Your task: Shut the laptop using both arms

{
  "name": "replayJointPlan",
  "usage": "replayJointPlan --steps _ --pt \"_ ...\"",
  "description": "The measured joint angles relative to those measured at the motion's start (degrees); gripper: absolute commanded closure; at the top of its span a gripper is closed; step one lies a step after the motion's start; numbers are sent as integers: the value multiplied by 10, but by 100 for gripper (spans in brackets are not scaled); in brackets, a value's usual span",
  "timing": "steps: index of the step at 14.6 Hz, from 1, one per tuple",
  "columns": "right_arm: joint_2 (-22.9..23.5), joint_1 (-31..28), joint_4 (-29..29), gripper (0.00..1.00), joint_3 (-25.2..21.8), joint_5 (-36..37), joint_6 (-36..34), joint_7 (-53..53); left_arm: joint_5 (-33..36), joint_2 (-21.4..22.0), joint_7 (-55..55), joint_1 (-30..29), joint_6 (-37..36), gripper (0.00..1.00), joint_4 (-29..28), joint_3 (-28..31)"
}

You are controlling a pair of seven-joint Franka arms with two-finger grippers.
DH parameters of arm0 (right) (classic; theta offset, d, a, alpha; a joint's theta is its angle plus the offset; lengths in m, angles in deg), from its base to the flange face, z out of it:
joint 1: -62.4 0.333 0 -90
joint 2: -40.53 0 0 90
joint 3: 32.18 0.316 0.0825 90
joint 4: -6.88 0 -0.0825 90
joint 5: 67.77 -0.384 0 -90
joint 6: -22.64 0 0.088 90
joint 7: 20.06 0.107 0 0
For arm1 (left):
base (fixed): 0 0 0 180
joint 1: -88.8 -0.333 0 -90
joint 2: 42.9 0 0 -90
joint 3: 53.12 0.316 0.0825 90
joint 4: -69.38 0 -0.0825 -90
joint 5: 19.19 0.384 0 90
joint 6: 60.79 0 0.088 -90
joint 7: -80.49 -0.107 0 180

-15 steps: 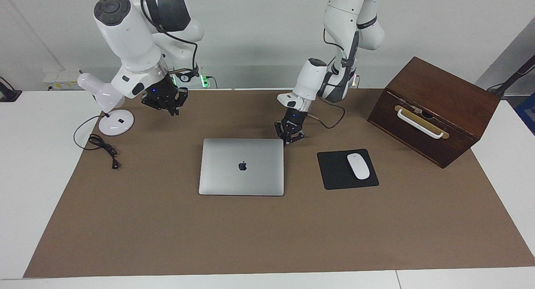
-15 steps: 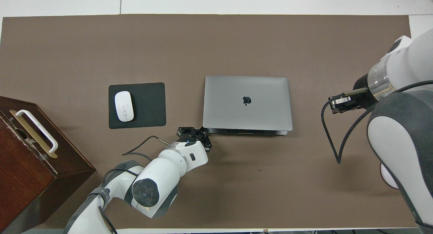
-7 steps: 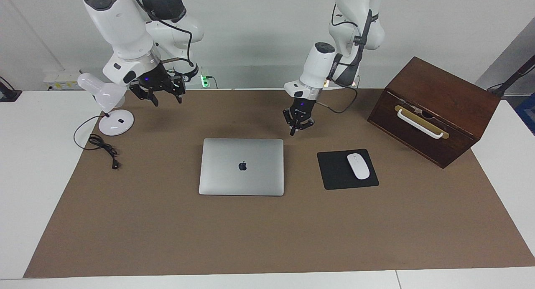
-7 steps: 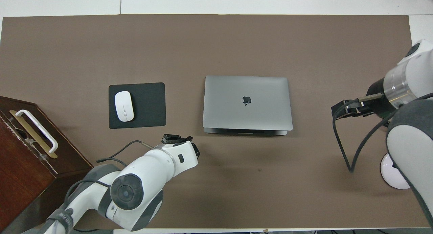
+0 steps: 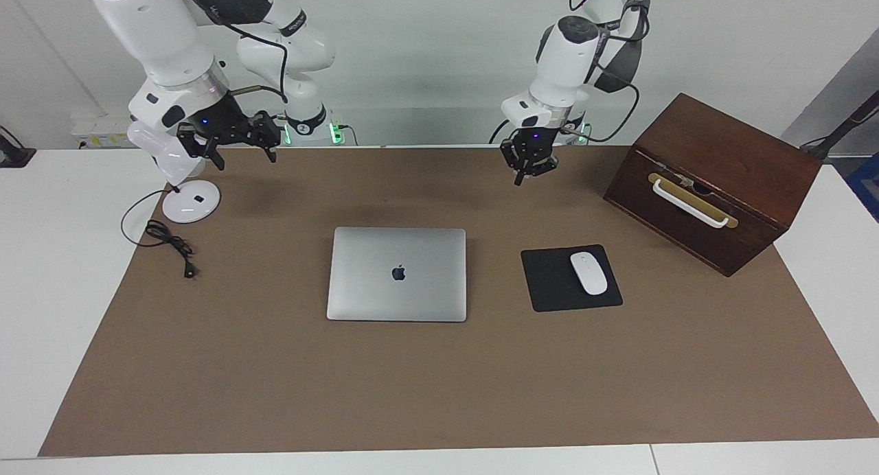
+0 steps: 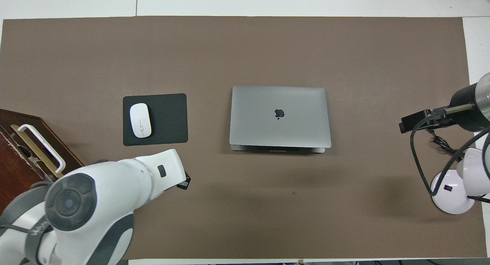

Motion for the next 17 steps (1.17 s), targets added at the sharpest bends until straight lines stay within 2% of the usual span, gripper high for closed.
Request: replayJointPlan --steps 1,2,3,4,9,17 --pt "0 0 0 0 0 6 3 0 3 3 -2 -15 -38 100 22 0" --pt "0 0 0 0 0 12 7 0 10 5 -3 -29 -73 78 44 1" --pt "0 0 0 0 0 17 9 0 22 5 -5 -41 -103 16 64 1" --pt "0 0 0 0 0 21 10 0 32 5 -5 -50 -127 0 82 1" --pt "0 0 0 0 -2 22 10 0 43 4 -6 -123 -181 0 125 2" --pt "0 0 0 0 0 22 12 0 45 2 -7 -227 -179 0 138 2"
